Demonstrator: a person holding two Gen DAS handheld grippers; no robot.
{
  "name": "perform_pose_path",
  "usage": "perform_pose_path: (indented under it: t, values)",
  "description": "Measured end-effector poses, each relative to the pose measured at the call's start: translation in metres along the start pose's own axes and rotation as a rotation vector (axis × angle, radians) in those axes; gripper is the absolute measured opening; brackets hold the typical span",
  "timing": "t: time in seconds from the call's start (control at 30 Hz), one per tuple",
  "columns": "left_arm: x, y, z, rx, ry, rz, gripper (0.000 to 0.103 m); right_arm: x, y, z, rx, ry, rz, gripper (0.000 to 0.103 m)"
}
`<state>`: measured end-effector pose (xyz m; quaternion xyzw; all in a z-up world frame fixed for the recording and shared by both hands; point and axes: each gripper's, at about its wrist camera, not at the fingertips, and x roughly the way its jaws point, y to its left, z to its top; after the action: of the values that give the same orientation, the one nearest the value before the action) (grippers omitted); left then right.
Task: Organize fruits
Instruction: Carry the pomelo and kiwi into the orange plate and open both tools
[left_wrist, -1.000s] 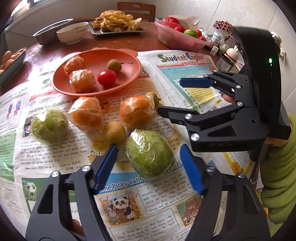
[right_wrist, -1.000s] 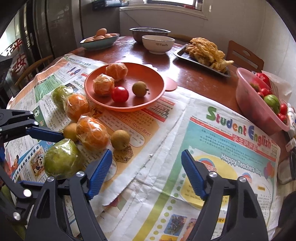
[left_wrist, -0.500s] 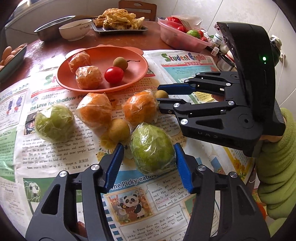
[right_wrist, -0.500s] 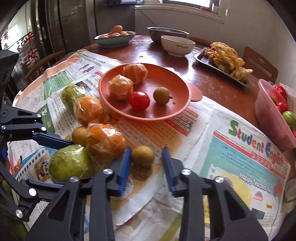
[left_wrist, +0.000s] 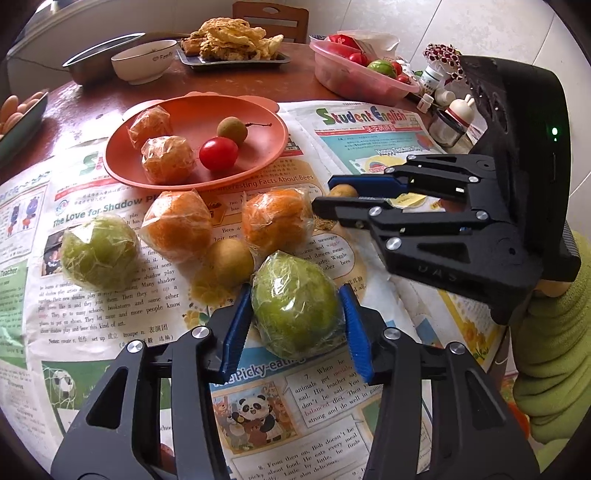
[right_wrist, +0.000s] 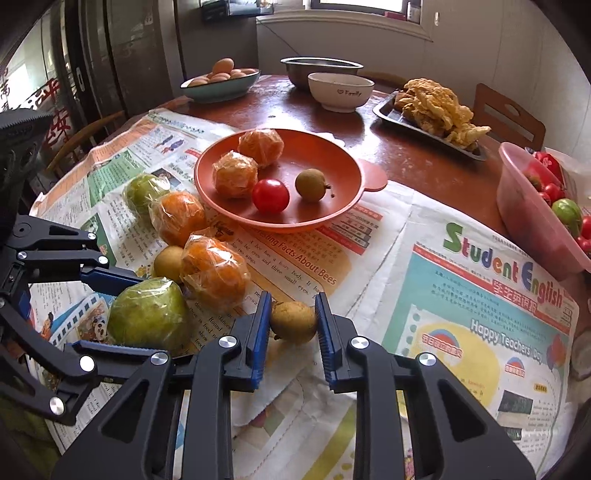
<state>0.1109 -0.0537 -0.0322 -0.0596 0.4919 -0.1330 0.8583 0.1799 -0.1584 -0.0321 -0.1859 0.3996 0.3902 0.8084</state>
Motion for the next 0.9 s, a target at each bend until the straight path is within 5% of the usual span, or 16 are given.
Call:
perform_pose_path:
  t: [0.43, 0.9]
  values:
    - [-0.032, 0.004, 0.007, -0.007, -0.061, -0.002, 0.038, -0.019, -0.003, 0.011, 0.018, -0.054, -0.003, 0.023]
    - [-0.039, 0.044, 0.057, -0.024, -0.095, 0.047, 0.038, -0.014, -0.004, 0.048, 0.010, -0.096, 0.014, 0.023]
